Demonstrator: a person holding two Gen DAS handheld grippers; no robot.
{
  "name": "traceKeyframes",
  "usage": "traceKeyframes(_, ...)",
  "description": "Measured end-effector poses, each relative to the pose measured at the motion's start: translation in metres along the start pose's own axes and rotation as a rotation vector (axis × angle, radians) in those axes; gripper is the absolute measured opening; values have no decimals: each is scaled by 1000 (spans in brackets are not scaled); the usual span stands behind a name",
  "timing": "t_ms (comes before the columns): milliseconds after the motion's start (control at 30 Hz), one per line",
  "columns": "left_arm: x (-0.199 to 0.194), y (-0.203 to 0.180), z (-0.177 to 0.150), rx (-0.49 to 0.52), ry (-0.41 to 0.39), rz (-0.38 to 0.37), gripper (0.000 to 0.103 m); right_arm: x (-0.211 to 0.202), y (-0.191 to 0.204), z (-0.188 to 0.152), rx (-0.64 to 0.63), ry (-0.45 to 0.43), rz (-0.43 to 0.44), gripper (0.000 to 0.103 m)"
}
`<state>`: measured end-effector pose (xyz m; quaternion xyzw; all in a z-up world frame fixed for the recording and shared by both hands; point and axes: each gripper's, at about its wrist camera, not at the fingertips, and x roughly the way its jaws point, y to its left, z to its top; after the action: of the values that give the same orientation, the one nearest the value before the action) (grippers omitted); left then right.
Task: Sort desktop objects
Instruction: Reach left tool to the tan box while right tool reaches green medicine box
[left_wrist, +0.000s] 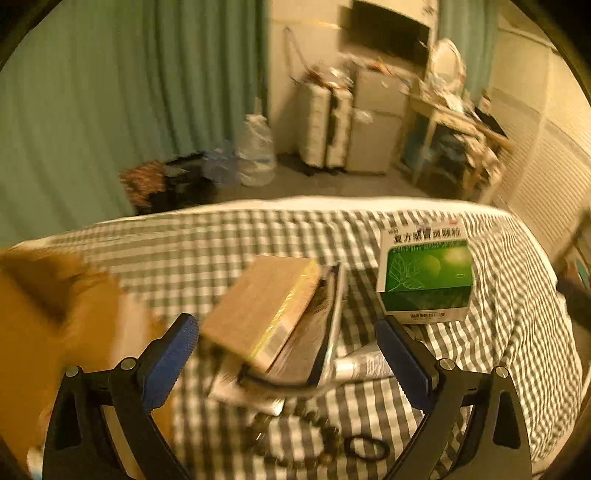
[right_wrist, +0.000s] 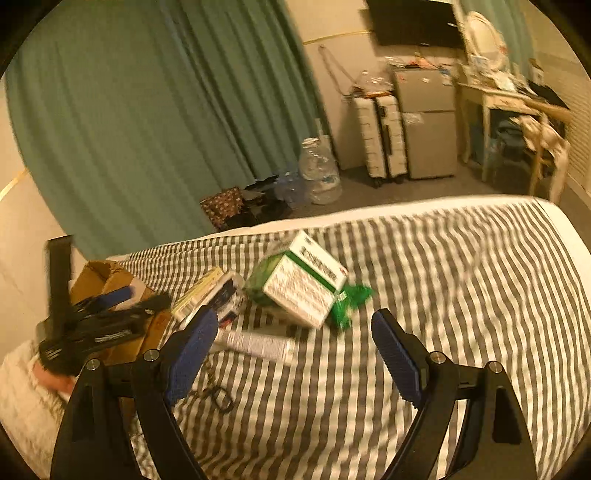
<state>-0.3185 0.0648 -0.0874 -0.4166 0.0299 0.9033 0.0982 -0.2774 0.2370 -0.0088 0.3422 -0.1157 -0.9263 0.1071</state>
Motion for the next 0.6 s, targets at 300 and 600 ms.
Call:
traceKeyframes(300, 65, 9, 19, 112, 103, -46, 101, 47, 24, 17, -367, 61, 32, 86)
traceKeyframes(600, 85, 22, 16, 130, 204, -137, 103, 100, 38, 21, -589, 210, 43, 89)
